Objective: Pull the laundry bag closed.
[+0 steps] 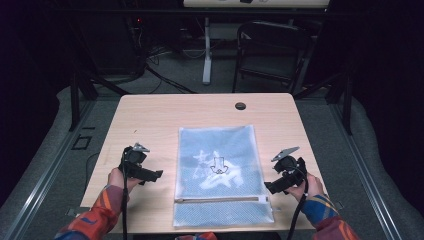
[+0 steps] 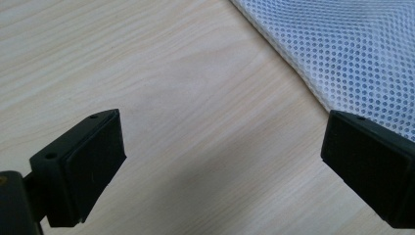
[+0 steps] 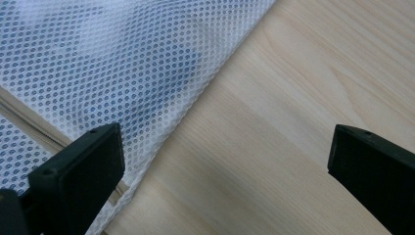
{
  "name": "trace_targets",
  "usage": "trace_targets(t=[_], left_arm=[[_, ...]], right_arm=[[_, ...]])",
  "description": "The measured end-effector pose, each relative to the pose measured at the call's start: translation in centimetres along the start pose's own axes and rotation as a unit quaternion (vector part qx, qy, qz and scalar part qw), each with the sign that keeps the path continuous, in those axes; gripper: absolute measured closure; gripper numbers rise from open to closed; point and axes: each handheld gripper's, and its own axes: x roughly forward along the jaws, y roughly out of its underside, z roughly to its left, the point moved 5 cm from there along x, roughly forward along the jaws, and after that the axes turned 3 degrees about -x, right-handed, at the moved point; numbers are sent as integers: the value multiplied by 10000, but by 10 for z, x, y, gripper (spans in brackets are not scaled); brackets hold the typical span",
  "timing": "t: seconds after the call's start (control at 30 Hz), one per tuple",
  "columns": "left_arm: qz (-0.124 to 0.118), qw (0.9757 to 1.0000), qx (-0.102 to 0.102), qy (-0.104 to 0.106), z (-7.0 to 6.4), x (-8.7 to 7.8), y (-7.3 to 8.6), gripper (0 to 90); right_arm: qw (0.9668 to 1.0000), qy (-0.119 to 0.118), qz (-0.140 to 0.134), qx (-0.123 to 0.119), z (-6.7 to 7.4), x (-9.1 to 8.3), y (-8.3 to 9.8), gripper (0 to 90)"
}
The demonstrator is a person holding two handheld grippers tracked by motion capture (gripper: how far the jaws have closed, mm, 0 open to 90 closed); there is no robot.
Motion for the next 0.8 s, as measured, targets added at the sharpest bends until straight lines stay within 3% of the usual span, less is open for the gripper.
trace_targets(t=[0.23,0.43,0.8], left_arm=[[27,9999,35,97,-3,-1,1,38],[-6,9998,37,170,-8,0,0,37],[25,9990,253,361,-22,0,-3,52]], right_arm=[[9999,-38,-105,-20,6,0,-3,2],[9997,-124,-101,-200,12,0,-8,8],[9984,-278,-176,-459,29,-1,-21,14]])
